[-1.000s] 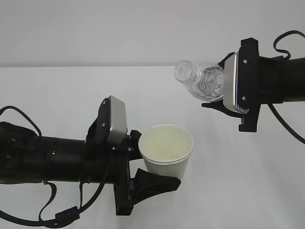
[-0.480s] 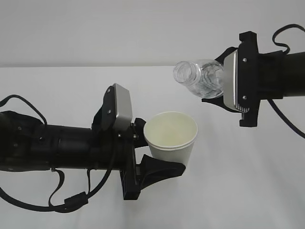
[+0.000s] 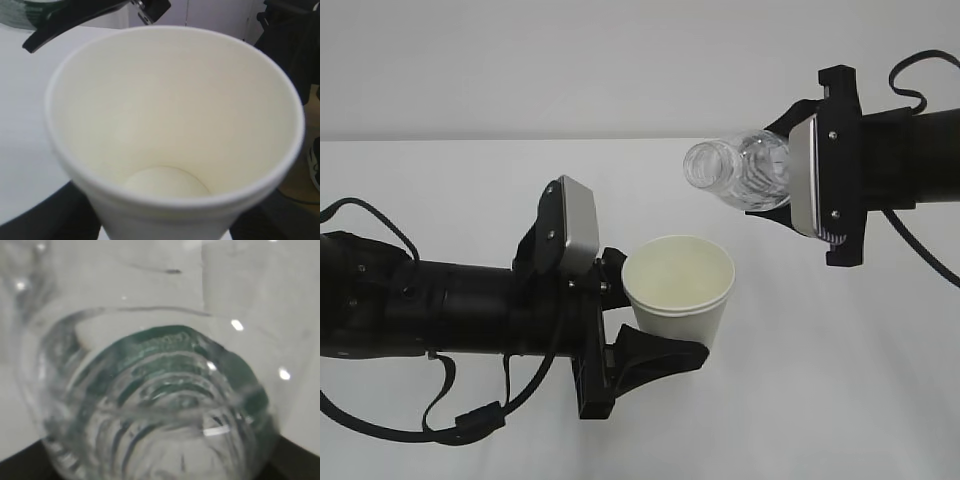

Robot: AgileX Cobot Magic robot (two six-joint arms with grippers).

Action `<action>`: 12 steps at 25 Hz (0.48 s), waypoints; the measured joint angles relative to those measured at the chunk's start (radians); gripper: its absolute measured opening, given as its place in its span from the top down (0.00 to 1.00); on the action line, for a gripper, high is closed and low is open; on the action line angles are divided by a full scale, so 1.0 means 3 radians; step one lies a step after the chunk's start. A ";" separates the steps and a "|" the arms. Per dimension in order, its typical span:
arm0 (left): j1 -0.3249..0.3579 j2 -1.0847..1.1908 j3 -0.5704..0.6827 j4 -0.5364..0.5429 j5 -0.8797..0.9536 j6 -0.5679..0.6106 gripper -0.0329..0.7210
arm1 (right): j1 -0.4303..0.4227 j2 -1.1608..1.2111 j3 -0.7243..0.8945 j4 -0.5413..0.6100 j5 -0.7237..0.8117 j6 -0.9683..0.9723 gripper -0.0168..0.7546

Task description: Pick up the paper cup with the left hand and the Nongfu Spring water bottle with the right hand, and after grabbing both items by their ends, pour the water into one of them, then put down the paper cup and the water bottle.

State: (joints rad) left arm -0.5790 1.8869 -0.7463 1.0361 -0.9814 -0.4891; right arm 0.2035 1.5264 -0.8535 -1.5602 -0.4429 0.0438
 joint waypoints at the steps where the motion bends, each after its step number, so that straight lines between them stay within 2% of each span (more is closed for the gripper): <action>1: 0.0000 0.0000 0.0000 0.0006 0.0000 -0.0006 0.30 | 0.0000 0.0000 0.0000 0.0000 0.0000 -0.0013 0.34; 12: 0.0000 0.0000 0.0000 0.0058 0.0000 -0.0024 0.31 | 0.0000 0.0000 0.0000 0.0000 0.0000 -0.0294 0.34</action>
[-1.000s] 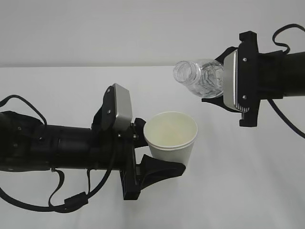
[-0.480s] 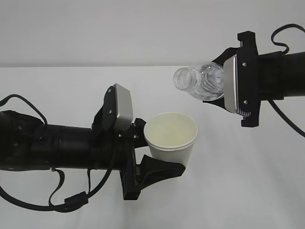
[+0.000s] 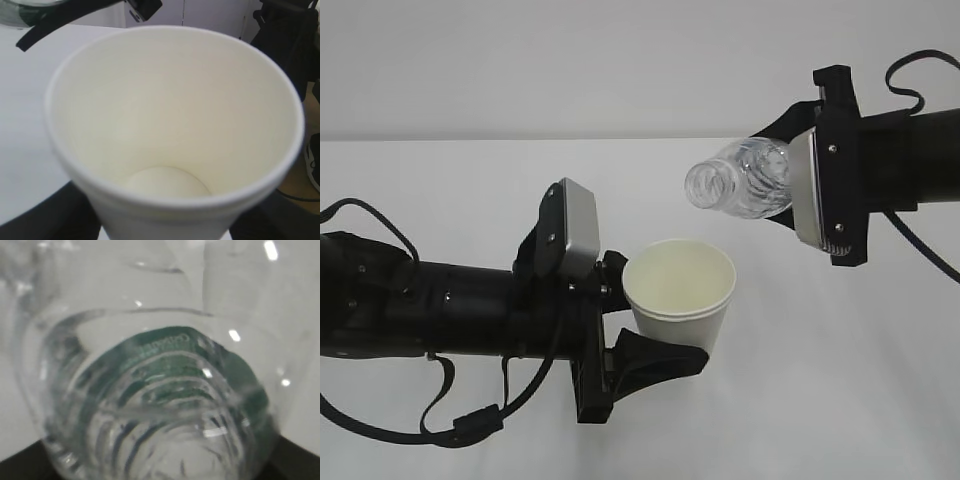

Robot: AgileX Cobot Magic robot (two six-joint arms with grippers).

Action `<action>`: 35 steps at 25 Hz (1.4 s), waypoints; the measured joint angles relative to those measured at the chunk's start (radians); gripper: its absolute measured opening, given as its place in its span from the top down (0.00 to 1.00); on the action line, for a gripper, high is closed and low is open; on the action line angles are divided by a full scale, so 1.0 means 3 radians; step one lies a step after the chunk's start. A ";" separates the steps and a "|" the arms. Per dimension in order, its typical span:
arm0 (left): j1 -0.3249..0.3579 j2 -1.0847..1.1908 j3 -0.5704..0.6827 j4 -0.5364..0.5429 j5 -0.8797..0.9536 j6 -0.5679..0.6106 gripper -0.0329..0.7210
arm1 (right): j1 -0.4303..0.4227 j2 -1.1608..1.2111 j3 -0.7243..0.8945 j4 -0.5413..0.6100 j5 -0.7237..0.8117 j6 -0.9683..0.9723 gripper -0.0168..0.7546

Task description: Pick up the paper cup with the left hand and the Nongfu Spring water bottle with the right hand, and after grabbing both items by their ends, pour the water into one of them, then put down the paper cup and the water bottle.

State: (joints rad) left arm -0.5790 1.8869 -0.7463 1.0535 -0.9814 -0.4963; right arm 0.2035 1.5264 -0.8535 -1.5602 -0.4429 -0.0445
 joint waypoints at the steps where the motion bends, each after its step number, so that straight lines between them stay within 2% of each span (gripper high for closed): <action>1: 0.0000 0.0000 0.0000 0.0000 0.0000 0.0000 0.31 | 0.0000 0.0000 0.0000 0.0000 0.0000 -0.0035 0.34; 35: 0.0000 0.0000 0.0000 0.0094 -0.0046 -0.0055 0.32 | 0.0000 0.0000 -0.0111 -0.0002 0.0008 -0.0656 0.34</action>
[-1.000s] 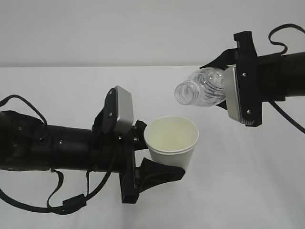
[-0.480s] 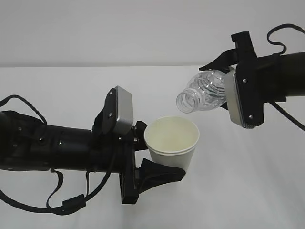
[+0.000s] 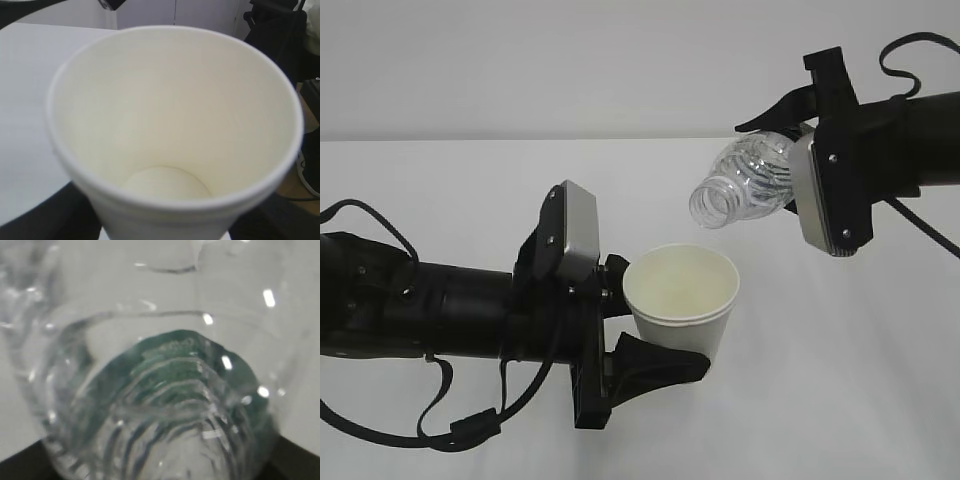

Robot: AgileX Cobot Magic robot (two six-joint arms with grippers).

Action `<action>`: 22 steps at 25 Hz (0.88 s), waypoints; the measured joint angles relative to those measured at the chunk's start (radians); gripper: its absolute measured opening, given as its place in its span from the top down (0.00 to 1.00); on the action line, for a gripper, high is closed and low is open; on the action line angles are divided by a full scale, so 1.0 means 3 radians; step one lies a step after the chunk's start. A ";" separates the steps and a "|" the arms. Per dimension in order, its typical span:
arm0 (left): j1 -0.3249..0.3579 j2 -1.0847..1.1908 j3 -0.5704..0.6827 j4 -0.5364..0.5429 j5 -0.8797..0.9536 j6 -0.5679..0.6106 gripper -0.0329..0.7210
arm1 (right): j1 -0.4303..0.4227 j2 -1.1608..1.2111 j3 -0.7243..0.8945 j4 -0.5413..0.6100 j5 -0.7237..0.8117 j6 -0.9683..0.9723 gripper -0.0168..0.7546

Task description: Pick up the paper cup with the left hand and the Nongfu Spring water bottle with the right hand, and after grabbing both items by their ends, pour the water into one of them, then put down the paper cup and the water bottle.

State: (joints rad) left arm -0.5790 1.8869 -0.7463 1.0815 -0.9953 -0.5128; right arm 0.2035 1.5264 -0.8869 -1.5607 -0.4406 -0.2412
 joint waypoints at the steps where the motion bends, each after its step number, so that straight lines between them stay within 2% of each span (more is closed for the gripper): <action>1: 0.0000 0.0000 0.0000 0.0000 -0.0013 -0.0002 0.32 | 0.0000 0.0000 -0.0008 0.0000 0.0000 -0.0026 0.34; 22: 0.0000 0.0000 0.0000 0.0086 -0.0122 -0.0070 0.32 | 0.0000 0.0000 -0.0020 -0.0006 0.0000 -0.0313 0.34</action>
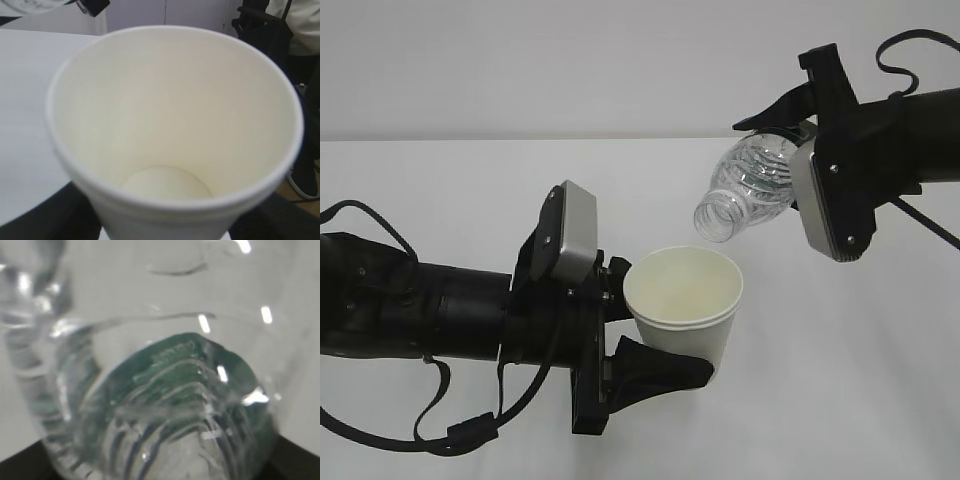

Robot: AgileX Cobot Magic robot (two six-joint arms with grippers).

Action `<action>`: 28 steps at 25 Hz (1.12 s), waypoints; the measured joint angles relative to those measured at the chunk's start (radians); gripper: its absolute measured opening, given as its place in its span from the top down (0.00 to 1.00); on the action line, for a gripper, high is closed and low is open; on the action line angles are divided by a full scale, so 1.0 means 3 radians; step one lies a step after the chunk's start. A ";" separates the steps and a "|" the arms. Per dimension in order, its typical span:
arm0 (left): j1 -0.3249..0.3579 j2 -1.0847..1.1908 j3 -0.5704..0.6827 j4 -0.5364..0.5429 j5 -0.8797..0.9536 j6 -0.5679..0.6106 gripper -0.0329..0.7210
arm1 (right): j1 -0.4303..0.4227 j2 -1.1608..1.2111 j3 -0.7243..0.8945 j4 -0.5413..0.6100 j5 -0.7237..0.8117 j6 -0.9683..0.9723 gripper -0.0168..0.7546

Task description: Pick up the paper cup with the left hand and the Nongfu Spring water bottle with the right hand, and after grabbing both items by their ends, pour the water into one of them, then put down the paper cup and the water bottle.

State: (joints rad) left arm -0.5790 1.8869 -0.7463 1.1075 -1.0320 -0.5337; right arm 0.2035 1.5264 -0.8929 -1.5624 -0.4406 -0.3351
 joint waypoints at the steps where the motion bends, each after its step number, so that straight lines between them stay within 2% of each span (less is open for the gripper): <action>1: 0.0000 0.0000 0.0000 0.0007 0.0000 0.0000 0.32 | 0.0000 0.0000 0.0000 0.0000 0.0000 -0.0014 0.34; 28: 0.0000 0.0000 0.0000 -0.0047 0.0000 -0.0007 0.32 | 0.0000 0.0000 -0.0117 0.0006 0.0000 -0.0234 0.34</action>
State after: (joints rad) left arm -0.5790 1.8869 -0.7463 1.0934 -1.0320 -0.5360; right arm 0.2035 1.5264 -0.9280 -1.5606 -0.4406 -0.4054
